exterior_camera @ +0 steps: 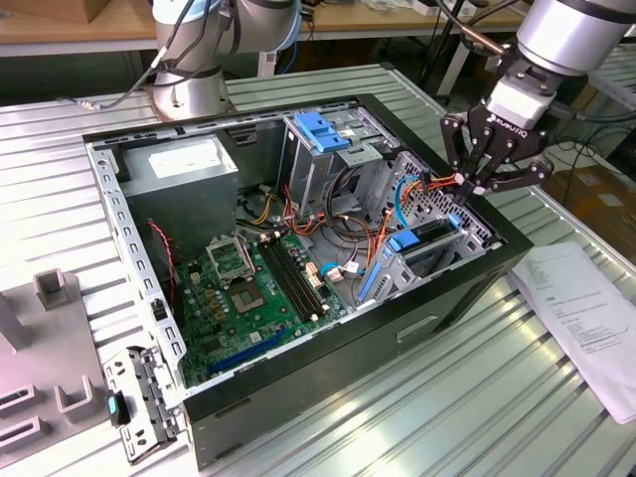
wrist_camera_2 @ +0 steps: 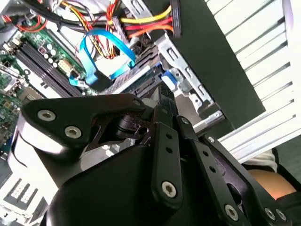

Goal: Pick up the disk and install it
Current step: 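Insert the first disk wire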

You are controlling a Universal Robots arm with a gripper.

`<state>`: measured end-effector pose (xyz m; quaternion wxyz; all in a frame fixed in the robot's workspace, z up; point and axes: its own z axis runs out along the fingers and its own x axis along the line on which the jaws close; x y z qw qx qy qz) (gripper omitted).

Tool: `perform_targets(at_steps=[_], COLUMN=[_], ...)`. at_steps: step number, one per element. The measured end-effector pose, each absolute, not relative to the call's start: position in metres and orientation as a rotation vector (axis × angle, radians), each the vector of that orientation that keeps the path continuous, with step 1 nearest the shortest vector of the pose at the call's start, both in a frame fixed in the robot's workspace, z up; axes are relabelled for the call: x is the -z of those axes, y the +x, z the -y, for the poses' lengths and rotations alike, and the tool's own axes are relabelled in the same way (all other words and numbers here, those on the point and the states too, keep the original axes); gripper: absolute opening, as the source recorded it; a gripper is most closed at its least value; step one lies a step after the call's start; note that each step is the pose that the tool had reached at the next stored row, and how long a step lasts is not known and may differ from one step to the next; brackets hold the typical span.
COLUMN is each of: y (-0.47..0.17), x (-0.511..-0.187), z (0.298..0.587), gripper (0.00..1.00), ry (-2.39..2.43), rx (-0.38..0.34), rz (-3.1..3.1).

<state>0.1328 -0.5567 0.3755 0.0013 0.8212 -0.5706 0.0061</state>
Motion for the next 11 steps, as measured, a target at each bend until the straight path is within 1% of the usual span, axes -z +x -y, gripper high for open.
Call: perform_targets(at_steps=[11], y=[0.15], x=[-0.375], z=[0.543], gripper=[0.11], ry=[2.603], rx=[-0.019], rz=[1.754])
